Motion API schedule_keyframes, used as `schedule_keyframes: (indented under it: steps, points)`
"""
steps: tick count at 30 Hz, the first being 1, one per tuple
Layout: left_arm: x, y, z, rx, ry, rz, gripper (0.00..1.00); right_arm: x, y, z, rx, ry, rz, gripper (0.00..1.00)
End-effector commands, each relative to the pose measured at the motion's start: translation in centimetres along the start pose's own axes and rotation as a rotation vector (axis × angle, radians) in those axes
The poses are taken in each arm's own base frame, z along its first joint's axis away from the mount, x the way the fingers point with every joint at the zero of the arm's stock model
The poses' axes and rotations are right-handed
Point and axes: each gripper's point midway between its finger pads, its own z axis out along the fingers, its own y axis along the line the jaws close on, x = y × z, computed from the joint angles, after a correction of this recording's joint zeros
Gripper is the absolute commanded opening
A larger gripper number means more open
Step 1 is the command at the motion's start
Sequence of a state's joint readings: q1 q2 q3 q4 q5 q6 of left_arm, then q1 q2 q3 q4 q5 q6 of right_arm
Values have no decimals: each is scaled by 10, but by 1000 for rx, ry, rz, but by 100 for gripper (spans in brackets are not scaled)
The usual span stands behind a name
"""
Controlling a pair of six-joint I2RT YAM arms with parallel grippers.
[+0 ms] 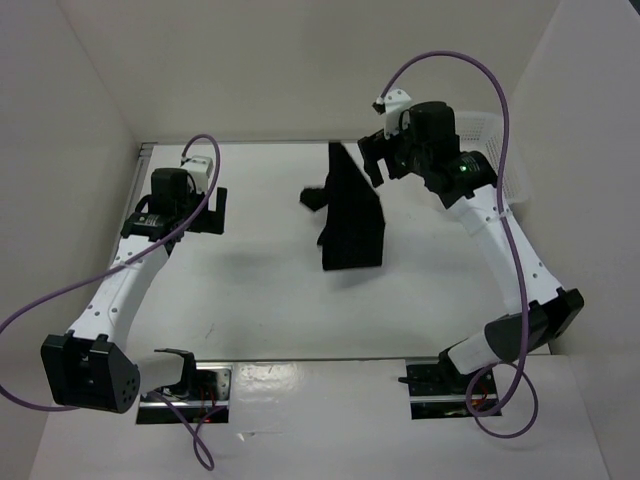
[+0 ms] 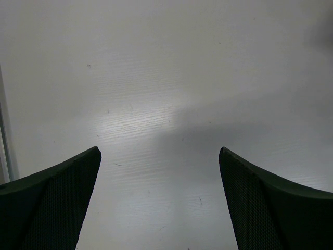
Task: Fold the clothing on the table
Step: Move the skirt to the center of the board, then flatten the skirt out
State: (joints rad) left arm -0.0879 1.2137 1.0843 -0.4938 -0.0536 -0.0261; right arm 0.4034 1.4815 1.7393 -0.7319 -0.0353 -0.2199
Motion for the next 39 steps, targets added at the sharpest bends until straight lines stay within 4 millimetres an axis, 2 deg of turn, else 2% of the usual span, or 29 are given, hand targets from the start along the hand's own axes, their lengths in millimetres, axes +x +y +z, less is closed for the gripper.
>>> schedule_keyframes:
  steps: [1,4,7,8,10,11,13,15,18,21,24,29,33,37,39]
  points:
    - [-19,2,-10,-4,-71,6,100,-20,-27,-21,154,-113,19,98]
    - [-19,2,-10,-4,-71,6,100,-1,-34,-6,216,-46,15,98]
    - [-19,2,-10,-4,-71,6,100,19,-4,5,87,16,-35,98]
    - [-19,2,-10,-4,-71,6,100,24,21,8,19,30,-77,98]
    - [-19,2,-10,-4,-71,6,100,51,57,17,-50,94,-175,98]
    - [-21,4,-13,-15,-79,5,100,59,93,17,-119,105,-237,98]
    - [-20,9,-13,-45,-78,-5,100,94,127,28,-217,183,-293,98]
    - [-22,14,-13,-70,-86,-7,100,119,138,39,-264,249,-298,97]
    - [-20,17,-10,-92,-75,-27,100,198,151,56,-319,442,-335,90]
    - [-18,23,-8,-128,-65,-39,100,257,159,65,-360,582,-345,86]
    - [-16,26,-6,-146,-55,-38,100,290,176,63,-439,661,-328,83]
    - [-10,26,3,-154,-25,-45,100,308,191,53,-488,723,-345,82]
    - [-10,28,2,-163,-24,-45,100,310,194,50,-496,732,-355,82]
    - [-10,28,2,-163,-24,-45,100,299,193,47,-490,701,-344,82]
    - [-10,28,2,-163,-24,-45,100,286,194,46,-483,664,-330,82]
